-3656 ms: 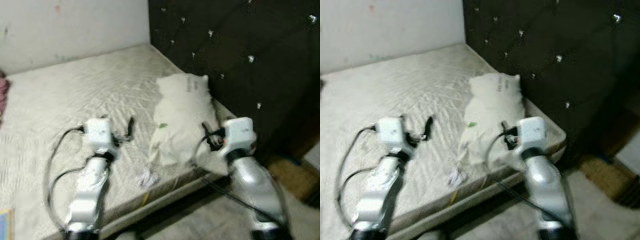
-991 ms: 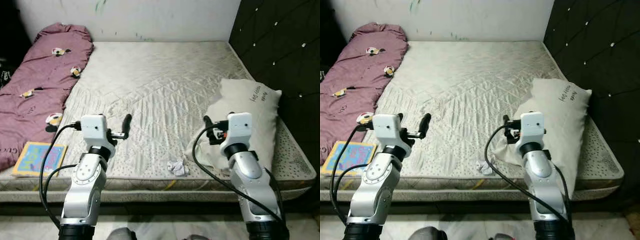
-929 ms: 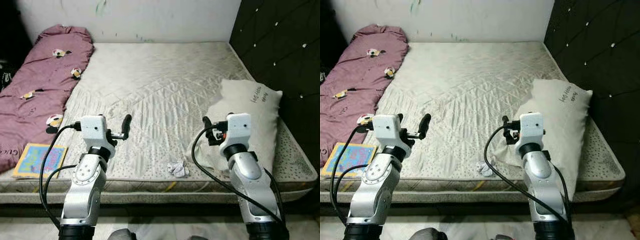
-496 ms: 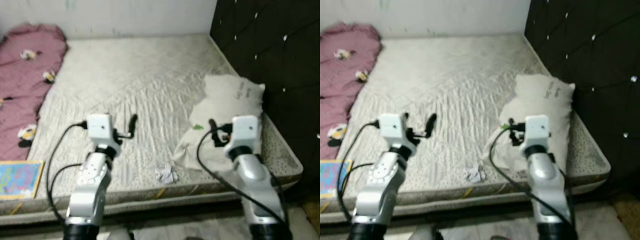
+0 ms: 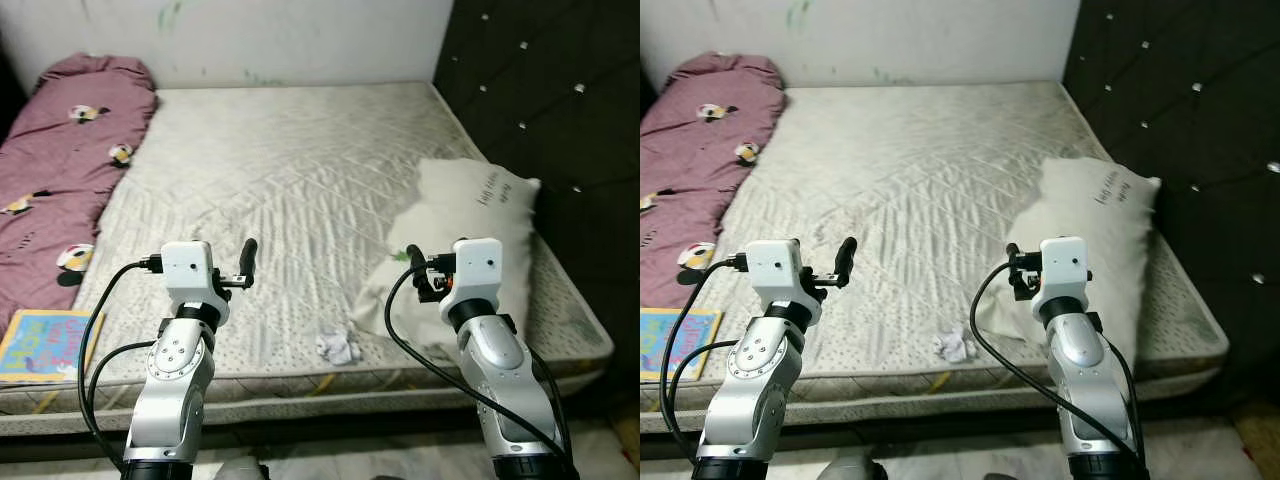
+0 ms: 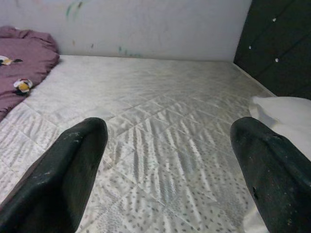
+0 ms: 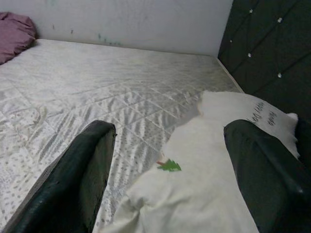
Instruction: Clean up the room
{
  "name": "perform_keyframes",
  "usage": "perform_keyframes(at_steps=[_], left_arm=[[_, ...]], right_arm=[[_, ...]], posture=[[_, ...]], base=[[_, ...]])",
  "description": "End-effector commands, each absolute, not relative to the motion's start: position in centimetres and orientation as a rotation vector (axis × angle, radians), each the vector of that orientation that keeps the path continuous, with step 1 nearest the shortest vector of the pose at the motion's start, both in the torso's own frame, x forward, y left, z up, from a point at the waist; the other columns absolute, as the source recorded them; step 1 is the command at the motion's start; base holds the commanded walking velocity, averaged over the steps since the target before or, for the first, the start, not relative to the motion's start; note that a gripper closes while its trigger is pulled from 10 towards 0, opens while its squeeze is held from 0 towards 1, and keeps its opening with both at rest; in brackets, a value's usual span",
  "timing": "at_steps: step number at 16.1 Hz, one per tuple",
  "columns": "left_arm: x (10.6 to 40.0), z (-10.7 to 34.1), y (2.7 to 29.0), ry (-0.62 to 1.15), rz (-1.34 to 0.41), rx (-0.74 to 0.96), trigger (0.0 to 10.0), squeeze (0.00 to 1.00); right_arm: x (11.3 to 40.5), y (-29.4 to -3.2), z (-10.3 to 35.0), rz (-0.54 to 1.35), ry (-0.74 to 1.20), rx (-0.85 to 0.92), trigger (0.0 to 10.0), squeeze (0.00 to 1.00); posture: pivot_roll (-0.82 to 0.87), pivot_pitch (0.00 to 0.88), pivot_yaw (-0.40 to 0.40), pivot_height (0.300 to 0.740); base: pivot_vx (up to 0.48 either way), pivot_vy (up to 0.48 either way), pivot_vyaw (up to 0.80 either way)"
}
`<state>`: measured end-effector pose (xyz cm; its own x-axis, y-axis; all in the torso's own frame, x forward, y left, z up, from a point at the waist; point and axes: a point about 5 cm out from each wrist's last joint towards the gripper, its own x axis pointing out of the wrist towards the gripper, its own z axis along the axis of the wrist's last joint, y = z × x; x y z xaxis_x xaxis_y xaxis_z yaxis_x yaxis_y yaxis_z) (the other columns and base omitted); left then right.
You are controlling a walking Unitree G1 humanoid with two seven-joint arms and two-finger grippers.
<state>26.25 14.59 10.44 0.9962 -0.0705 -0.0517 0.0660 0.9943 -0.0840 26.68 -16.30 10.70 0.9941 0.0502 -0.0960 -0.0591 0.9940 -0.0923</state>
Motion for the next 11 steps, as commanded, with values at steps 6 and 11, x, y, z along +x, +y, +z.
perform_keyframes(at_steps=[6,11], left_arm=[[26.28,10.67,14.64,0.047,-0.056,-0.067,10.0,0.00],[26.16,10.60,14.82,0.049,-0.051,-0.060,10.0,0.00]], right_arm=[[26.70,-16.60,11.02,0.039,0.083,-0.082,10.0,0.00],[26.59,-16.59,10.97,0.045,0.088,-0.076,10.0,0.00]], posture=[[-0.02,0.000,0.003,0.740],[-0.02,0.000,0.002,0.691]], base=[[0.000,0.000,0.00],[0.000,0.000,0.00]])
